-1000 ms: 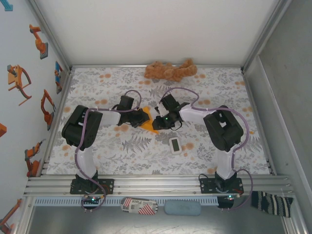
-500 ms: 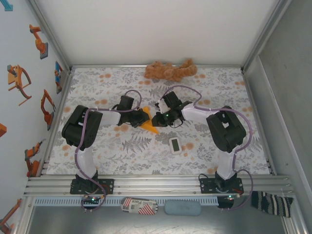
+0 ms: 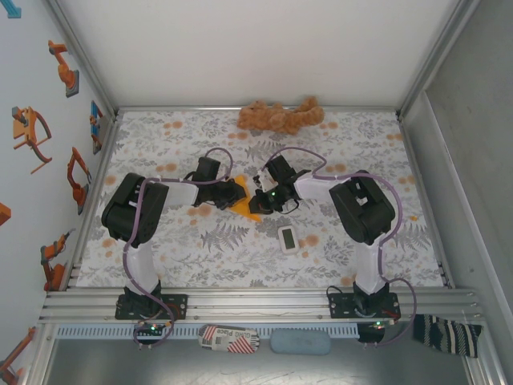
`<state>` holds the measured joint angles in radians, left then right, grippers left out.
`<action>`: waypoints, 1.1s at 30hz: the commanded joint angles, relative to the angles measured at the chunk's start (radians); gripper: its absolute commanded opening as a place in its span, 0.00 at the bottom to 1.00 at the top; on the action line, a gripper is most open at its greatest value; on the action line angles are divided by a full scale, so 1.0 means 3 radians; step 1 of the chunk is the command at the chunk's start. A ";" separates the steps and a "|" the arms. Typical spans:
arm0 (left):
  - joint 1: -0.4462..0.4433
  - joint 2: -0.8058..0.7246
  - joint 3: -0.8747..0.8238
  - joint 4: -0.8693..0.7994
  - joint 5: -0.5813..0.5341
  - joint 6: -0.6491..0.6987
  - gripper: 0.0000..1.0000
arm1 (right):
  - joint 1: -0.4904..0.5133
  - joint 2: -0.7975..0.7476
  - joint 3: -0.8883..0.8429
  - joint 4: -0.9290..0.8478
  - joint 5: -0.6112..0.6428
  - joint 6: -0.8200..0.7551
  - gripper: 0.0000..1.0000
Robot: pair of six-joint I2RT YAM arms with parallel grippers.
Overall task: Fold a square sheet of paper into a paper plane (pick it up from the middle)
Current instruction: Fourth fold the wing at the center of the table.
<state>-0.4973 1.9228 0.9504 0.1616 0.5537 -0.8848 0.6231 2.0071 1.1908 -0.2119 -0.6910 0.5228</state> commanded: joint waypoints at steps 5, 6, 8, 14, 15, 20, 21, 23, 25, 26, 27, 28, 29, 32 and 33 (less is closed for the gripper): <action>-0.0019 0.0094 0.0031 -0.0283 -0.0062 0.0086 0.17 | -0.0006 0.0102 0.0013 -0.0110 0.0023 -0.0096 0.08; -0.0024 0.0095 0.0033 -0.0292 -0.0074 0.0086 0.17 | -0.0006 0.0110 0.0009 -0.0114 0.0030 -0.0100 0.08; -0.0024 0.0105 0.0042 -0.0317 -0.0080 0.0093 0.17 | -0.0004 0.0120 0.0006 -0.0115 0.0033 -0.0107 0.08; -0.0021 0.0125 0.0089 -0.0448 -0.0113 0.0117 0.17 | -0.0006 0.0140 -0.0027 -0.0117 0.0044 -0.0122 0.08; -0.0022 0.0130 0.0097 -0.0473 -0.0127 0.0124 0.17 | -0.0006 0.0140 -0.0037 -0.0118 0.0047 -0.0129 0.08; -0.0022 0.0136 0.0117 -0.0567 -0.0176 0.0147 0.17 | -0.0006 0.0089 -0.0131 -0.0113 -0.0013 -0.0167 0.08; -0.0020 0.0137 0.0118 -0.0581 -0.0183 0.0153 0.17 | -0.0006 0.0058 -0.0160 -0.0094 -0.0027 -0.0167 0.09; -0.0020 0.0140 0.0115 -0.0597 -0.0189 0.0152 0.17 | -0.0006 0.0004 -0.0215 -0.0109 -0.0074 -0.0206 0.08; -0.0020 0.0140 0.0120 -0.0609 -0.0189 0.0163 0.17 | -0.0006 -0.0059 -0.0266 -0.0141 -0.0104 -0.0263 0.09; -0.0017 0.0141 0.0120 -0.0611 -0.0192 0.0163 0.17 | -0.0006 -0.0088 -0.0284 -0.0146 -0.0130 -0.0286 0.09; -0.0019 0.0141 0.0120 -0.0611 -0.0196 0.0163 0.17 | -0.0006 -0.0115 -0.0295 -0.0156 -0.0154 -0.0302 0.09; -0.0019 0.0139 0.0120 -0.0614 -0.0189 0.0163 0.17 | -0.0006 -0.0142 -0.0302 -0.0175 -0.0171 -0.0326 0.09; -0.0020 0.0137 0.0119 -0.0617 -0.0194 0.0167 0.17 | -0.0006 -0.0172 -0.0306 -0.0197 -0.0164 -0.0345 0.09; -0.0019 0.0143 0.0117 -0.0617 -0.0201 0.0168 0.17 | -0.0016 -0.0229 -0.0307 -0.0244 -0.0142 -0.0394 0.09; -0.0019 0.0142 0.0120 -0.0616 -0.0192 0.0168 0.17 | -0.0022 -0.0238 -0.0301 -0.0256 -0.0127 -0.0405 0.09</action>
<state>-0.5064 1.9289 0.9894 0.0662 0.5468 -0.8593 0.6228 1.9774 1.1172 -0.2142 -0.7181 0.4381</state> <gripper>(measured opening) 0.169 0.091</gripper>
